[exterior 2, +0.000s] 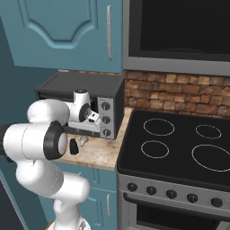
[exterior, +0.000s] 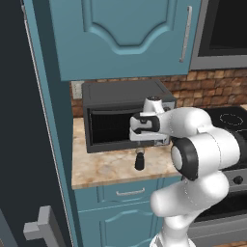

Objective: Place the carrot and mushroom inside the fridge drawer. Close the drawer after placing the vegetables.

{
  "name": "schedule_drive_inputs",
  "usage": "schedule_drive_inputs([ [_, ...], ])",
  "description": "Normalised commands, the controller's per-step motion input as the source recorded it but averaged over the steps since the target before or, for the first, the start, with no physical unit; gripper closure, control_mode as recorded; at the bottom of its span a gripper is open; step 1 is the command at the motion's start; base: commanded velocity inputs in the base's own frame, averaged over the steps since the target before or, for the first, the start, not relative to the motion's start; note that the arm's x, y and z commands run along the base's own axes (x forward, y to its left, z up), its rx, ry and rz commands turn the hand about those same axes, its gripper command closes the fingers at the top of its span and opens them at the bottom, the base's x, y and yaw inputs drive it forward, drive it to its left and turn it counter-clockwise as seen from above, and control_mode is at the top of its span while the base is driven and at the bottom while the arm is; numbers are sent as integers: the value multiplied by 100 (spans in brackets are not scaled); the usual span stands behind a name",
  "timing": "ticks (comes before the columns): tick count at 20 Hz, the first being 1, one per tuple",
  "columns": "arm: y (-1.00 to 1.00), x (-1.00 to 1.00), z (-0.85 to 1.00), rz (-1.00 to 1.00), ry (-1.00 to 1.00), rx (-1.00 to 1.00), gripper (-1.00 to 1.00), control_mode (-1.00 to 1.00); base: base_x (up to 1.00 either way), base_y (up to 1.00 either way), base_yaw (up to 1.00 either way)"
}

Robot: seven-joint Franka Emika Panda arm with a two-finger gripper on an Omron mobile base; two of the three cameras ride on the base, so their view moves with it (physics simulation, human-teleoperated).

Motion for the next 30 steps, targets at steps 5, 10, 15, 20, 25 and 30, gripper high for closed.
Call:
schedule_drive_inputs([
  [5,0,-20,-14,0,-6,0,-100,-100,0,0,0],
  [10,11,-3,-18,0,-2,0,-100,-100,0,0,0],
  [15,35,0,-17,-3,0,-3,-100,-100,0,0,0],
  [20,9,20,-11,-1,2,-1,-100,-100,0,0,0],
  [25,0,23,-19,0,2,0,-100,-100,0,0,0],
  [30,0,7,-13,0,0,0,-100,-100,0,0,0],
])
